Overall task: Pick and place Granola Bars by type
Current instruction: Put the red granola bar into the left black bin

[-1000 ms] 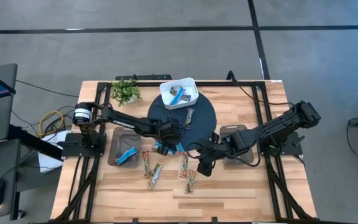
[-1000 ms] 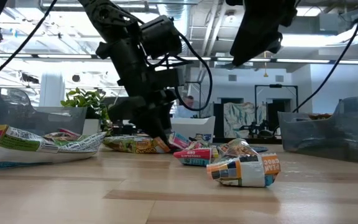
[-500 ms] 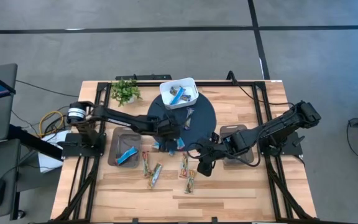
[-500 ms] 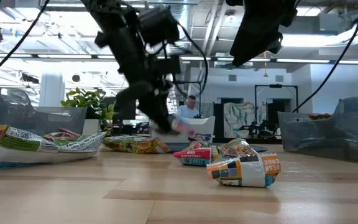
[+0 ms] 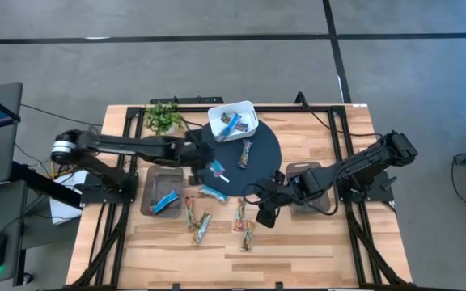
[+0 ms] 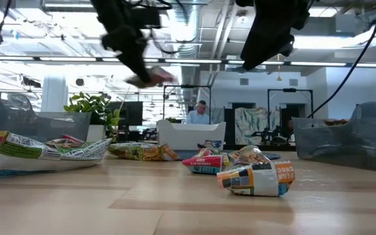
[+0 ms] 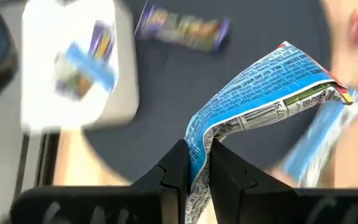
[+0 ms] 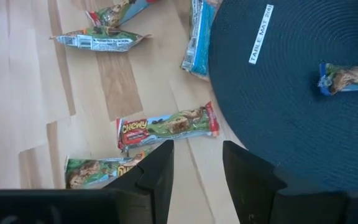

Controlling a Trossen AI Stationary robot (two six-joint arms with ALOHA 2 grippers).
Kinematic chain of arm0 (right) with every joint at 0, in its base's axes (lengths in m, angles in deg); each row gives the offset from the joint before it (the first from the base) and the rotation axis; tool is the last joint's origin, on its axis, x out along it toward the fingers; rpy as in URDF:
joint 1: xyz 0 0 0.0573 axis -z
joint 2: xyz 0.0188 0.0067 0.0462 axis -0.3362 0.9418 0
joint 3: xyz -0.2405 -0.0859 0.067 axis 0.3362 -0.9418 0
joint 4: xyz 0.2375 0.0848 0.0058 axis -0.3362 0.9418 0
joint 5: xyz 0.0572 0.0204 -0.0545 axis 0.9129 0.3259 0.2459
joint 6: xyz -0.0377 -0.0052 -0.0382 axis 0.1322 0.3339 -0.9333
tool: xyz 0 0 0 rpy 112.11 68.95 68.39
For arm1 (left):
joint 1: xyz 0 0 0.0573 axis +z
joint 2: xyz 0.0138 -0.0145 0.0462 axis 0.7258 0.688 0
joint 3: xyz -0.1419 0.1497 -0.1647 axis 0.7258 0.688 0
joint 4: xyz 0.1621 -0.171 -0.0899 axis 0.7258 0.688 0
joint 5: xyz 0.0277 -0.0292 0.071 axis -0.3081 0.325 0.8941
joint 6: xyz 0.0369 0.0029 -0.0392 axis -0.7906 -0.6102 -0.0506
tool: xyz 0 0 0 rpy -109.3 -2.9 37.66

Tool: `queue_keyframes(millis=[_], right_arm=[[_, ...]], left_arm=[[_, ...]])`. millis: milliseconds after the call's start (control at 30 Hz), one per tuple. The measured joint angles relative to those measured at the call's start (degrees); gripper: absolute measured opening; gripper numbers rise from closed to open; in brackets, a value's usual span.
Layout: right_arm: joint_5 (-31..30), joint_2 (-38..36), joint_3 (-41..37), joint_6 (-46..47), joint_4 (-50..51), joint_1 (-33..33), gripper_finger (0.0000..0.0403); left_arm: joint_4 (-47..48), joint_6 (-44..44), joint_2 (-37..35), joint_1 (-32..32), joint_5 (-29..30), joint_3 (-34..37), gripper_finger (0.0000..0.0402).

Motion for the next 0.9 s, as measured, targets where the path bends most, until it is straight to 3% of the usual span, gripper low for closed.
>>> queue_keyframes(millis=[267, 467, 700, 900], right_arm=[[0.0, 0.0, 0.0, -2.0, -1.2, 2.7, 0.0128], [0.1, 0.0, 0.0, -5.0, -5.1, 5.1, 0.0128], [0.2, 0.0, 0.0, -6.2, -6.8, 7.1, 0.0128], [0.2, 0.0, 0.0, -6.1, -6.9, 8.4, 0.0128]], left_arm=[[20.7, 10.7, -9.5, -3.0, 0.9, 1.1, 0.0035], [31.4, 14.2, -11.4, -6.3, -0.7, 1.1, 0.0040], [34.3, 15.6, -10.6, -8.9, -4.1, 2.2, 0.0042], [35.1, 19.8, -10.6, -9.4, -6.9, 9.0, 0.0042]])
